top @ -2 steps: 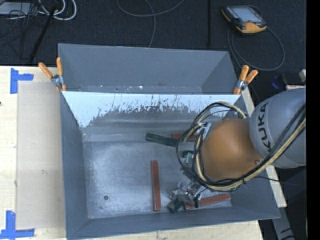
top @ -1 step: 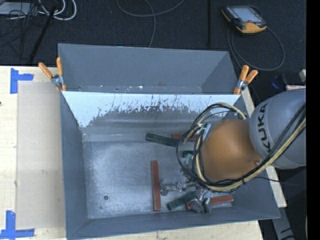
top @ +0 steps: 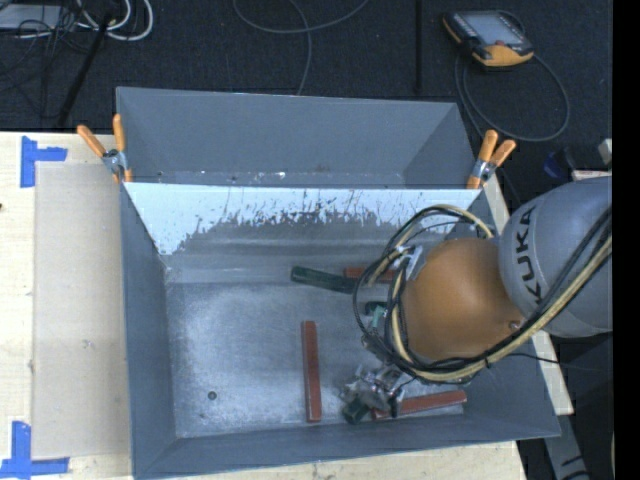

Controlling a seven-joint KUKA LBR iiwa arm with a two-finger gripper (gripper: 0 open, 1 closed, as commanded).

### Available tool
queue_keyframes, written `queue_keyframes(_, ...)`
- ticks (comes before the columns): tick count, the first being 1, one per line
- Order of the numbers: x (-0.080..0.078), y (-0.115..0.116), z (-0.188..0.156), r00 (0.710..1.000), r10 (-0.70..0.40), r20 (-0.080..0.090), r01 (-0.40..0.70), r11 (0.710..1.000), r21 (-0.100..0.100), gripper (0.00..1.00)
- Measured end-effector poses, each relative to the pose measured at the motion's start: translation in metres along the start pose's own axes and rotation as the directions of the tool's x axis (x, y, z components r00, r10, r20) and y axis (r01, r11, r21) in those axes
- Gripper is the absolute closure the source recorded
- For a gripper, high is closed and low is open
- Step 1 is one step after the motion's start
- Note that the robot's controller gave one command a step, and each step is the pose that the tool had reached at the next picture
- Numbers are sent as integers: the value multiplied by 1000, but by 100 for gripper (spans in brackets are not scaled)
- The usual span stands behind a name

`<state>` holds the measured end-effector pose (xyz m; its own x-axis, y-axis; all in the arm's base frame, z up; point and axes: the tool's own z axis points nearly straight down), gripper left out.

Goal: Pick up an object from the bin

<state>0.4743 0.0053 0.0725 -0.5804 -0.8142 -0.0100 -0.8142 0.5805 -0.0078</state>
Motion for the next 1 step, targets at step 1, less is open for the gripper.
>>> queue_keyframes(1, 0, 1, 1, 1000, -1, 0, 1, 1000, -2, 0)
